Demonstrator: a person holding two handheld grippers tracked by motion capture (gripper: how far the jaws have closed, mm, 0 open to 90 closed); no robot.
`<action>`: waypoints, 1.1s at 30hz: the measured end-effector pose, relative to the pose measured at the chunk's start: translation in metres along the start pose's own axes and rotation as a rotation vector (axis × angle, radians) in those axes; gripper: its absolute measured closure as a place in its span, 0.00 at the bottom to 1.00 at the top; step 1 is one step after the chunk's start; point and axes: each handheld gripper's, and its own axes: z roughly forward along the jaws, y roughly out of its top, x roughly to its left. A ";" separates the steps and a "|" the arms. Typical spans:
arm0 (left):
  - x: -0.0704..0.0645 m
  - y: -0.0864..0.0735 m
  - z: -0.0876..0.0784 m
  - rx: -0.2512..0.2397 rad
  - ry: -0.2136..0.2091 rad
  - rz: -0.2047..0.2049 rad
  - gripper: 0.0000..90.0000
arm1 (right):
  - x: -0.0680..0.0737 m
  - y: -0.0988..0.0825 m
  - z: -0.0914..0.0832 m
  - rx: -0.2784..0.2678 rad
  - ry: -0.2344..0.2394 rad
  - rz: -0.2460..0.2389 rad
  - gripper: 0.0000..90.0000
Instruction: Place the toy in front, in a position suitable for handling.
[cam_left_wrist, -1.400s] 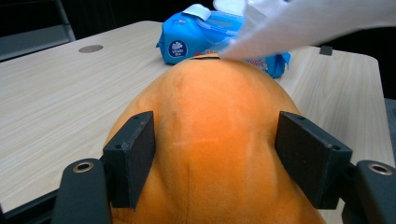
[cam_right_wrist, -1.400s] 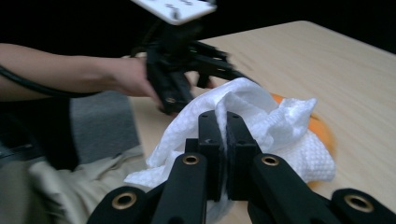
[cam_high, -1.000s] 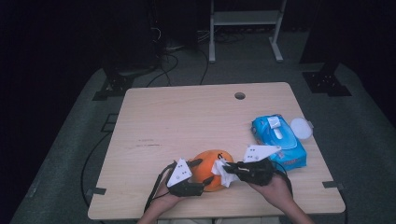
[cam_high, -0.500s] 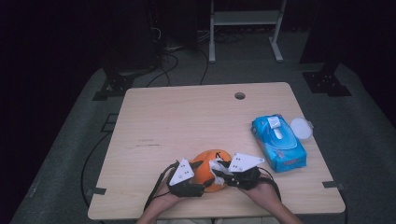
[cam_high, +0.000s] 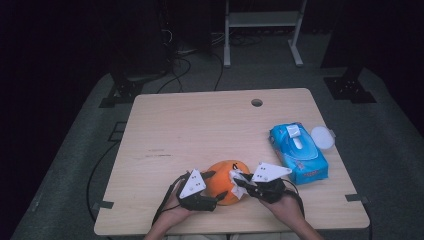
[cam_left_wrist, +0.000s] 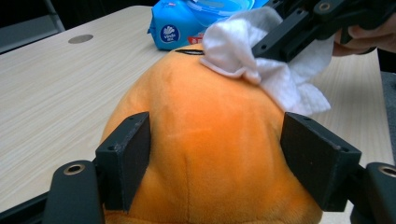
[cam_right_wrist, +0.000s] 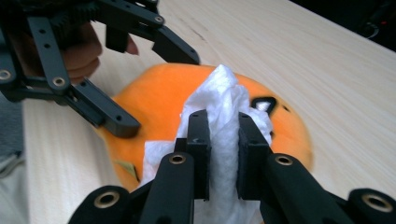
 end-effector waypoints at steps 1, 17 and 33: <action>0.001 0.000 0.000 -0.003 -0.002 -0.003 0.29 | -0.002 -0.001 -0.002 0.002 -0.012 -0.001 0.87; 0.016 -0.008 0.000 -0.008 0.019 -0.099 0.32 | 0.004 -0.003 -0.006 0.005 0.011 0.000 0.87; 0.020 -0.009 0.001 0.000 0.016 -0.110 0.32 | 0.010 0.009 0.002 -0.005 -0.025 -0.017 0.87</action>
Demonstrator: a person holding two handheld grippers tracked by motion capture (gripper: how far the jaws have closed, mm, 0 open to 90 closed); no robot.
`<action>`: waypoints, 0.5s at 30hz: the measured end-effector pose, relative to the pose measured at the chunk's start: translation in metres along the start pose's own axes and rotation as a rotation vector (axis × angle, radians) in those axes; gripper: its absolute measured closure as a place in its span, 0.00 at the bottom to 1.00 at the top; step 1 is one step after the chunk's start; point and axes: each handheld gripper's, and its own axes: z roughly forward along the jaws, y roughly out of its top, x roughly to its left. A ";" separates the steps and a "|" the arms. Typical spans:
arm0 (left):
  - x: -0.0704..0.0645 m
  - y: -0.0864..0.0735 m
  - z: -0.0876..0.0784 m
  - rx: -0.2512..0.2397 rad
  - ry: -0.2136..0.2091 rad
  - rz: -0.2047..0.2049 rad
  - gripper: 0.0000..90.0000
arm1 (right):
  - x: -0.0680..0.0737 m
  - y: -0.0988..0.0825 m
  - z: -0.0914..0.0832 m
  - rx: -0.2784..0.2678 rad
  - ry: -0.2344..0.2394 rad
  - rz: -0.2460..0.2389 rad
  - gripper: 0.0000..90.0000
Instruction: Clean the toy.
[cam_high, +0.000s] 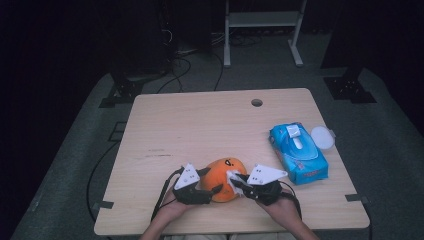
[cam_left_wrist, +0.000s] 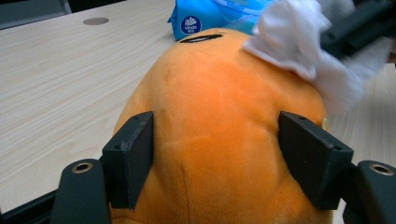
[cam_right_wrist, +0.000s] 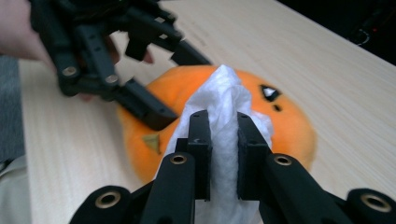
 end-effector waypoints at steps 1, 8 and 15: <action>0.000 0.000 0.000 0.000 0.000 0.000 0.32 | -0.005 -0.001 -0.001 -0.006 -0.006 0.013 0.87; 0.000 -0.001 0.001 0.002 -0.004 0.018 0.32 | -0.025 -0.015 -0.004 0.019 -0.062 0.110 0.88; -0.002 0.002 -0.001 0.012 0.026 0.004 0.31 | -0.009 -0.005 0.007 0.009 -0.011 0.037 0.88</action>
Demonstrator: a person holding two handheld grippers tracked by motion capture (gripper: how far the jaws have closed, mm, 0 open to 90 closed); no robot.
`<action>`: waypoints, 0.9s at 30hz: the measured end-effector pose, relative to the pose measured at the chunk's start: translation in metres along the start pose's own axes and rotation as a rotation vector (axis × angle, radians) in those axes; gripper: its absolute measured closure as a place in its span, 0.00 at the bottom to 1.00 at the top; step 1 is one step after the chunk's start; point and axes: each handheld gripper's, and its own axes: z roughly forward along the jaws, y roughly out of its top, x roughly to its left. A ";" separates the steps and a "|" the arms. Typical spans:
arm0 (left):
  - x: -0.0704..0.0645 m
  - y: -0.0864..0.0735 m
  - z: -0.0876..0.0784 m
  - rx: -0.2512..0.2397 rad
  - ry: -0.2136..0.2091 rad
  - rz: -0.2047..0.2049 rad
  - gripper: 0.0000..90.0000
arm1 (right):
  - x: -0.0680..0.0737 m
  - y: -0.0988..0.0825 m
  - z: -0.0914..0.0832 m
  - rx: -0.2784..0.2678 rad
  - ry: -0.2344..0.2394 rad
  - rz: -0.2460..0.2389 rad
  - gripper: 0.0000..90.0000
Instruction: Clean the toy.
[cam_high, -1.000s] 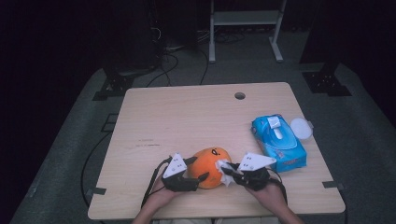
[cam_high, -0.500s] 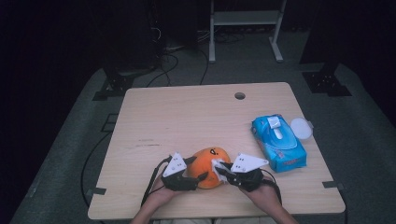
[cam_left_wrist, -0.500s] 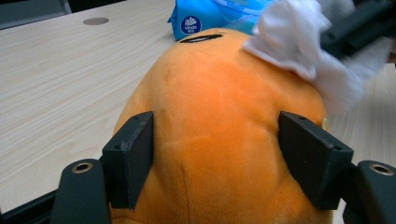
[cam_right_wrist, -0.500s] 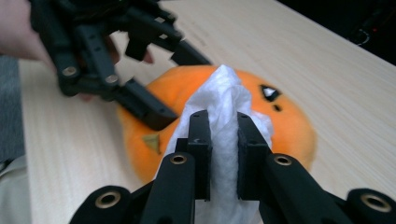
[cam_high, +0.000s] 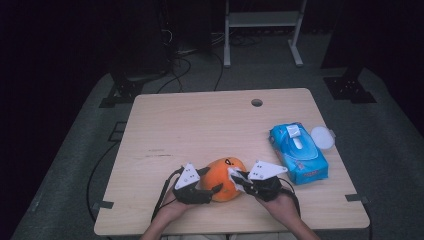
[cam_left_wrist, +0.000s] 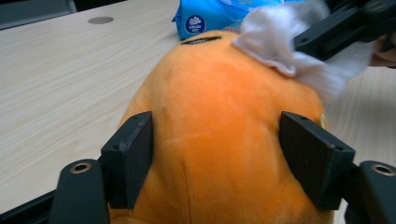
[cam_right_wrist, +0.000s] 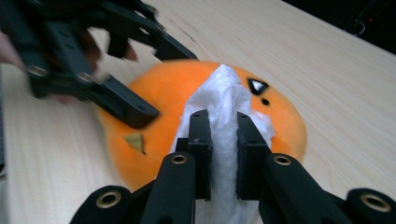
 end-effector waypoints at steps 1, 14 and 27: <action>-0.002 0.003 0.000 0.004 0.012 -0.001 0.30 | -0.003 -0.003 0.000 0.006 -0.007 0.006 0.88; -0.002 0.000 -0.008 0.057 0.037 0.071 0.39 | 0.018 -0.001 0.002 -0.007 -0.003 -0.037 0.88; 0.003 0.001 -0.003 0.015 0.036 0.012 0.41 | 0.014 -0.002 -0.003 -0.010 -0.004 -0.023 0.88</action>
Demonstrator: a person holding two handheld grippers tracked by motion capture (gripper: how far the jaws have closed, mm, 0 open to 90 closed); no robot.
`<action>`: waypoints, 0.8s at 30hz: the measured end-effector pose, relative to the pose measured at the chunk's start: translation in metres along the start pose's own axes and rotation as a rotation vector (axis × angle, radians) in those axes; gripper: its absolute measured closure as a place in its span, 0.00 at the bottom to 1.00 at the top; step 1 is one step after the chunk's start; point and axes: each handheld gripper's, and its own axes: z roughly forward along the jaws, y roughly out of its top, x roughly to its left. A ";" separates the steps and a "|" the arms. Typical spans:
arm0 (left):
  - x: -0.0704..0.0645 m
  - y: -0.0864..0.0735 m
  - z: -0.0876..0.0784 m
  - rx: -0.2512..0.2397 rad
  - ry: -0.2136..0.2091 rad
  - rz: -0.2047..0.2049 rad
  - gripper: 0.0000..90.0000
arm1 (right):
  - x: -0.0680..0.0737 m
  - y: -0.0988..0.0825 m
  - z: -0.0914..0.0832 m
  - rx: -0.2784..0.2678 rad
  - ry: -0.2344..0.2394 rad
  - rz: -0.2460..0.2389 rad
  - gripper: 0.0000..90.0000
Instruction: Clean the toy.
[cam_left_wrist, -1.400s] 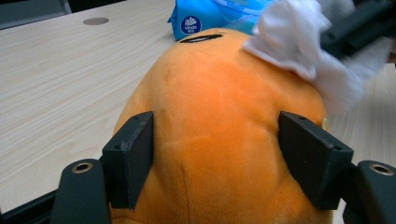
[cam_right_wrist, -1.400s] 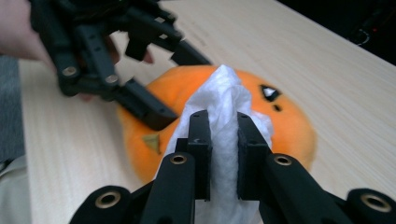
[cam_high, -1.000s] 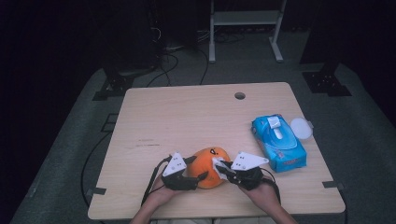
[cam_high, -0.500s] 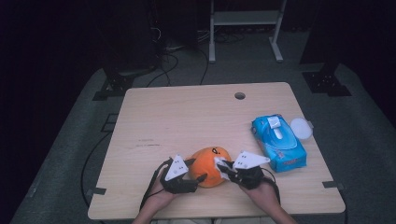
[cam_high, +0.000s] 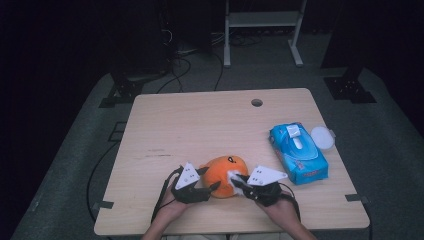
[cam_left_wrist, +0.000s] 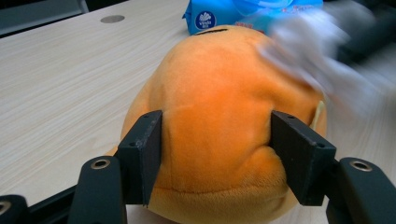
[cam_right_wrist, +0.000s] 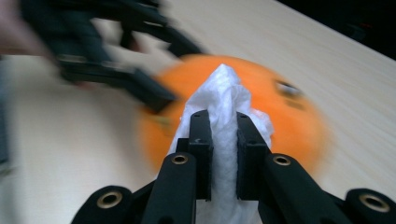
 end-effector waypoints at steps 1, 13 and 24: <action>0.001 0.000 0.001 -0.003 -0.001 -0.003 0.41 | 0.006 0.002 0.002 0.003 0.022 -0.024 0.88; -0.004 0.001 0.003 0.005 -0.021 -0.005 0.30 | -0.002 -0.002 0.002 -0.009 0.039 0.060 0.88; -0.003 0.001 0.005 0.000 -0.008 -0.042 0.17 | -0.017 -0.003 -0.002 0.000 -0.027 0.051 0.88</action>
